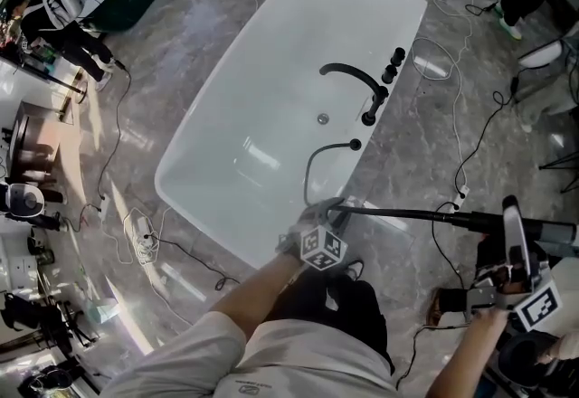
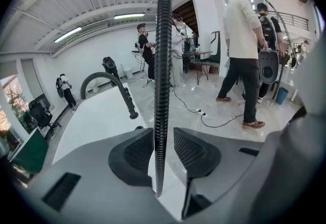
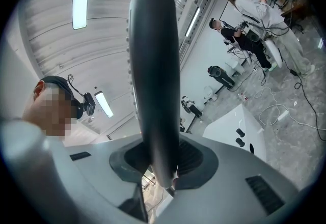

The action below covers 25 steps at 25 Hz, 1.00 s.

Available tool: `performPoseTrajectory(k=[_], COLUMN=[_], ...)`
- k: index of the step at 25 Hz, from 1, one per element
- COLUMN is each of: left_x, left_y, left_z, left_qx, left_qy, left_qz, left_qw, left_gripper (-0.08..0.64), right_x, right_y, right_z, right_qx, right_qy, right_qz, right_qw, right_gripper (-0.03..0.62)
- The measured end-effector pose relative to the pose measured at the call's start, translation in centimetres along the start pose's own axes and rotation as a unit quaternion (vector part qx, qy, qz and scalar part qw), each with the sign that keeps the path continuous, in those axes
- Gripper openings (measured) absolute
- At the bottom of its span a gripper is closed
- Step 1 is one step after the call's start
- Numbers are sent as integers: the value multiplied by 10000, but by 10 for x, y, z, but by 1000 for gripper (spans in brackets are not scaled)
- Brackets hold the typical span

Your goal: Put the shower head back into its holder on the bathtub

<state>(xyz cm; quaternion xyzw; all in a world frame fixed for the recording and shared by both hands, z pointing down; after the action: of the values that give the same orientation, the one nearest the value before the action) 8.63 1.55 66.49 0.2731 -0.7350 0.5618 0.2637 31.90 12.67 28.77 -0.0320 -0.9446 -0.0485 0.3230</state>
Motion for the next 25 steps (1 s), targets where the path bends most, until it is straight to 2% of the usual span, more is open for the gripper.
performPoseTrajectory(k=[4, 21, 25], left_x=[9, 35, 30], left_y=[-6, -18, -17], left_z=[1, -6, -4], left_qx=[-6, 135, 166], left_qy=[-101, -243, -102], left_qz=[150, 584, 584], left_qw=[9998, 9979, 9981], left_gripper=[71, 60, 57], right_x=[1, -4, -11], right_y=[-2, 12, 13], right_z=[1, -16, -22], right_qx=[-30, 72, 98], right_qy=[-23, -80, -130], right_qz=[7, -153, -195], right_qw=[10000, 9998, 9997], right_gripper=[115, 115, 115])
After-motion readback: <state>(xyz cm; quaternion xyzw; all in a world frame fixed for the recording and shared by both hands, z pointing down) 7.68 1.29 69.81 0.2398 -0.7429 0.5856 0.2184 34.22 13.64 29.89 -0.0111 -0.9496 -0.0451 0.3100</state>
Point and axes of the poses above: the fingertips, and each gripper's own axes: y backward along the fingers, z to its left, x out of its underside, the point moved 5 cm from there along y, backward along the fingers, and after that the axes turned 4 degrees about -y, right-handed, at the moved point
